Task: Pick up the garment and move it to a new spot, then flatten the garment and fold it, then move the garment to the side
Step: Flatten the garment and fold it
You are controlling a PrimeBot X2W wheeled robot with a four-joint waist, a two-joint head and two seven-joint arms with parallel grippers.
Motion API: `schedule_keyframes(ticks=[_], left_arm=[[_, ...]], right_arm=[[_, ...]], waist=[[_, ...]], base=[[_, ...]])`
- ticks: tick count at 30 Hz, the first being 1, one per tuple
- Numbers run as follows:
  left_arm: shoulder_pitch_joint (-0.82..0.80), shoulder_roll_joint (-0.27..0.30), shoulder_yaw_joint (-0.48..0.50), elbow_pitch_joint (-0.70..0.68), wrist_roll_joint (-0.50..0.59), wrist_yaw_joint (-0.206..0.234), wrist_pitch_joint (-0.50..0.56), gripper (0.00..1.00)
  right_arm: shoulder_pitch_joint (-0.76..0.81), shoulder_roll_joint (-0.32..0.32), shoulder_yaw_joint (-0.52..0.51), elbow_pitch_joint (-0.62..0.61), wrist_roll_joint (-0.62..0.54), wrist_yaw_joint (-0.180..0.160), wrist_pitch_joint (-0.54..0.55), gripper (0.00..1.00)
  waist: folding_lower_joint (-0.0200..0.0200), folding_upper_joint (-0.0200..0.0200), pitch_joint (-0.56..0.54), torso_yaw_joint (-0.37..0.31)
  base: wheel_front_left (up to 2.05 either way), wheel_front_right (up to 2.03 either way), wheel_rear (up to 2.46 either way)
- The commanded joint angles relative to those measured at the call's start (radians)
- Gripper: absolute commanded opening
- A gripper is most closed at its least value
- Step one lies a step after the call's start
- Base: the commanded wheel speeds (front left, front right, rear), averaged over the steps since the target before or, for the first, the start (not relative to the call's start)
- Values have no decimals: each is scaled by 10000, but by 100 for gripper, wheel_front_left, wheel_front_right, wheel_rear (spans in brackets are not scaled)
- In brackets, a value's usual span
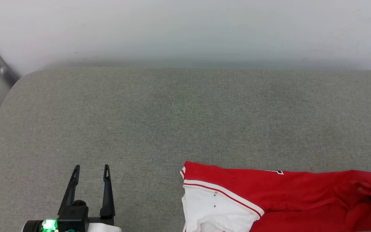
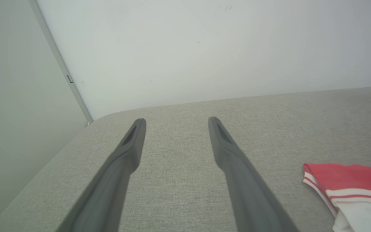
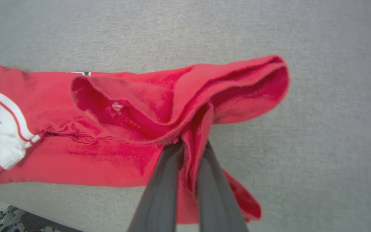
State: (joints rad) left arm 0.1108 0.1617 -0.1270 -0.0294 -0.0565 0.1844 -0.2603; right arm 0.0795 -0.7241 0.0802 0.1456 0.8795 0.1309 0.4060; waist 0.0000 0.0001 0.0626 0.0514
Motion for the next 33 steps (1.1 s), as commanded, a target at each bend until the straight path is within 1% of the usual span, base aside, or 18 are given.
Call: schedule_keyframes(ticks=[1,2,3,5,9,13,14,15,18,23,29,33], left_arm=[[41,-39,67,-11,66,-78,-68,100],[42,-59,102,-9,86,-115,-68,100],[42,-59,102,-9,86,-115,-68,100],[28,-109,153,-10,112,-169,-68,100],[-53,-210,205,19,194,-297,-68,100],[-135,-278,237,36,241,-421,-68,100],[-174,-311,277,49,264,-498,-68,100],[-184,-325,289,61,266,-516,-68,100],[-317,-369,285,81,295,-607,-68,100],[-549,-484,299,141,321,-709,-66,100],[-855,-631,260,223,345,-835,-59,100],[-1030,-711,244,289,335,-876,-59,100]], right_arm=[[284,143,100,-706,-38,-4,36,0],[350,197,114,-1056,-65,-4,58,0],[350,197,114,-1056,-65,-4,58,0],[453,286,210,-1703,-185,-4,88,0],[289,586,683,-2801,-329,-4,428,0],[-226,857,1552,-3583,-460,-4,838,0],[-777,1056,2405,-3851,-566,-4,1145,0],[-1003,1084,2697,-3858,-599,-4,1226,0],[-1800,1179,3703,-3625,-707,-4,1416,0],[-3225,1563,5464,-2715,-966,-4,1537,0],[-4762,2191,7423,-935,-1205,-4,1420,0],[-5337,2646,8269,474,-1251,-4,1127,0]], waist=[[0,-1,-12,21],[0,-1,-5,24],[0,-1,-5,24],[0,-1,20,36],[0,-1,74,111],[0,-1,140,247],[0,-1,196,352],[0,-1,222,384],[0,-1,341,521],[0,-1,611,746],[0,-1,993,1007],[0,-1,1172,1168]], base=[[0,0,0],[0,0,0],[0,0,0],[0,0,0],[0,0,0],[0,0,0],[0,0,0],[0,0,0],[0,0,0],[0,0,0],[0,0,0],[0,0,0]])
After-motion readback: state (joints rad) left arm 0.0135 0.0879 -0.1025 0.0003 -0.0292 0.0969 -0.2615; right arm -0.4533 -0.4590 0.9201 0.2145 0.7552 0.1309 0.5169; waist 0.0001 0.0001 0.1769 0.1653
